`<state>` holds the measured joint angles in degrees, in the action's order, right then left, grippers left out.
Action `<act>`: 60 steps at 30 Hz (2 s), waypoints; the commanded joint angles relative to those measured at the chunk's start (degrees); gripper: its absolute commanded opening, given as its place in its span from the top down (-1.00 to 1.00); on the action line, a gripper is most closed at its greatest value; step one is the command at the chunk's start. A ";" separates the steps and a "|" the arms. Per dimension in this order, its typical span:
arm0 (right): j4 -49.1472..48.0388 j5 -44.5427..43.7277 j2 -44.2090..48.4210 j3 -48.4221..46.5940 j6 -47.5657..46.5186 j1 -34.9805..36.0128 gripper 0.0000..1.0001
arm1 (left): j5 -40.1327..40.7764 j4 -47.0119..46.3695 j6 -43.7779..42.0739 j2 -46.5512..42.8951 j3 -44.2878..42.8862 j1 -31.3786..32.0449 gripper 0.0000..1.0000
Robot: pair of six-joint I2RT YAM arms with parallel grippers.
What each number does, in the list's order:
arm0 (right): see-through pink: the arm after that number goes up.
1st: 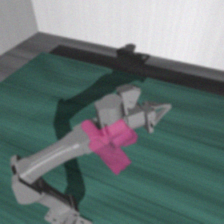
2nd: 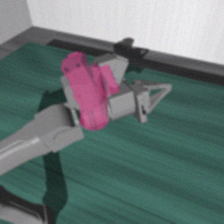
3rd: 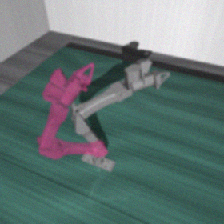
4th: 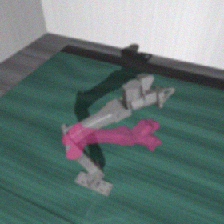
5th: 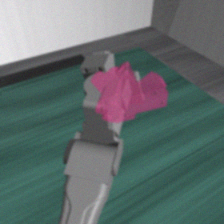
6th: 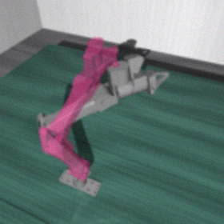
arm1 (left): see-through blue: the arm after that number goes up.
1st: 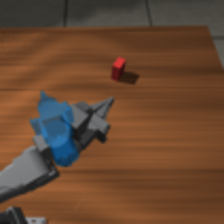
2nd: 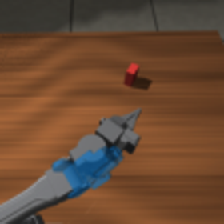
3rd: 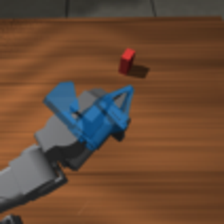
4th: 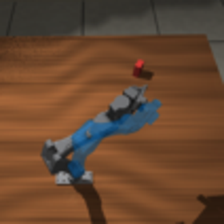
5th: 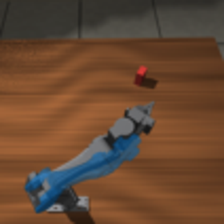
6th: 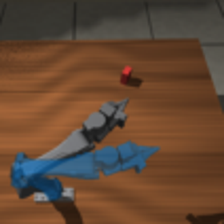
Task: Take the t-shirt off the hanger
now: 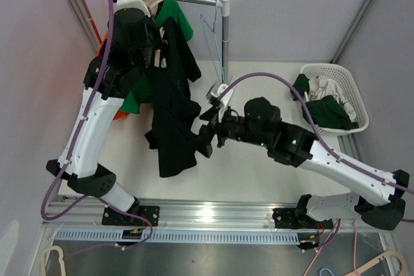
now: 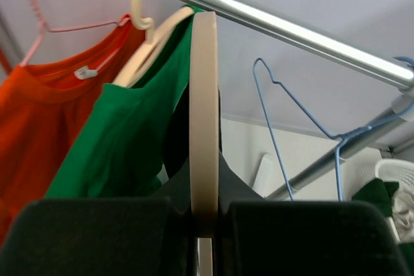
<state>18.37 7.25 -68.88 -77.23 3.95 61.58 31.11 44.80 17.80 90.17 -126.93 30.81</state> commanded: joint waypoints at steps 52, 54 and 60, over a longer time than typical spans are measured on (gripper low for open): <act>-6.77 -25.44 -4.51 13.51 14.16 9.71 1.00 | -18.63 9.52 4.61 -19.55 17.66 -0.32 0.99; -5.72 -25.61 -4.59 12.46 13.99 7.07 1.00 | -17.93 10.13 4.61 -23.97 27.15 1.35 0.99; -3.35 -25.18 -4.25 9.30 11.70 6.00 1.00 | -13.28 14.25 3.38 -40.21 40.00 1.62 0.99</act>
<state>14.59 -17.65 -74.65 -63.92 16.38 67.31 15.38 57.14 22.37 55.16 -89.58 32.25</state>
